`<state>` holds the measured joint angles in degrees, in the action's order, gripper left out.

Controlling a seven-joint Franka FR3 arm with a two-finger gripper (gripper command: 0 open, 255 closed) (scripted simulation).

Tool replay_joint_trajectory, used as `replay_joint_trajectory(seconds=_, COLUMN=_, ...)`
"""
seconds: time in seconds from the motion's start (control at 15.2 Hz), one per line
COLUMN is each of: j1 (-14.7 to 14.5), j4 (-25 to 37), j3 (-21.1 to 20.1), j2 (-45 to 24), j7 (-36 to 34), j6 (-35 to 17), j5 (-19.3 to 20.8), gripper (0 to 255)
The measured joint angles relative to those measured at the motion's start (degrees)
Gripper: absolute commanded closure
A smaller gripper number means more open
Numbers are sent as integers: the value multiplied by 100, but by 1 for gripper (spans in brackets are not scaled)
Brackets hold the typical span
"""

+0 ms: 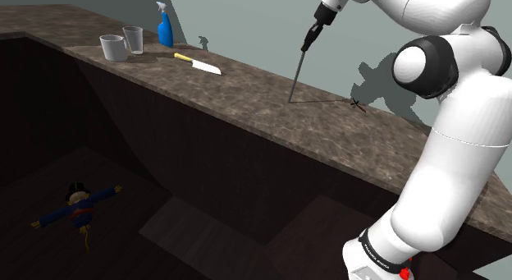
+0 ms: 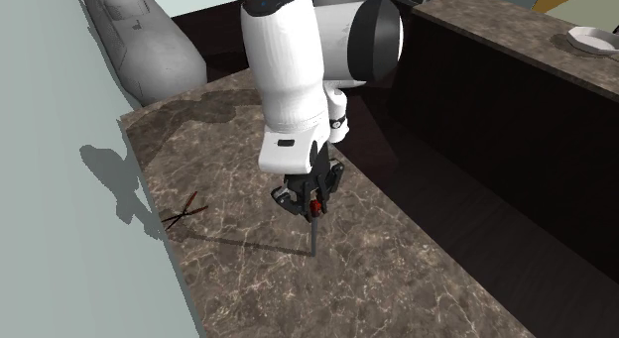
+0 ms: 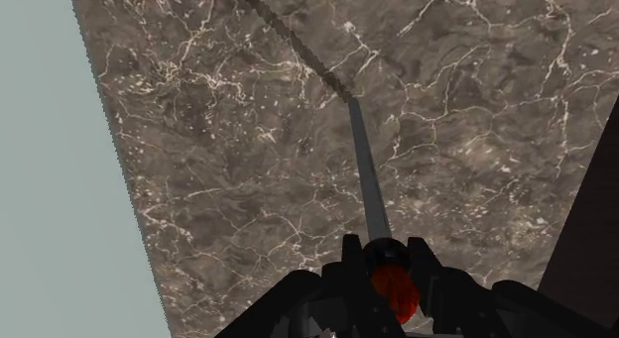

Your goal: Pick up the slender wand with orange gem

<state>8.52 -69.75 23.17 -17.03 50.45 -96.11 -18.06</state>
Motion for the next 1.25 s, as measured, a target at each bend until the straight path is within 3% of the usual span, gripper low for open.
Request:
replay_joint_trajectory(seconds=0.26, j1=10, j4=43, j3=2, j2=-7, j7=-2, j6=41, j5=-3, gripper=255)
replay_joint_trajectory(seconds=0.73, j1=203, j4=1077, j3=-2, j2=-345, j7=-107, j6=741, j5=-146, gripper=255)
replay_joint_trajectory(seconds=1.12, j1=622, j4=2633, j3=-60, j2=-1009, j7=-247, j6=1626, j5=-444, gripper=255)
replay_joint_trajectory(seconds=1.25, j1=885, j4=3492, j3=-140, j2=-1410, j7=-363, j6=2055, j5=-605, gripper=255)
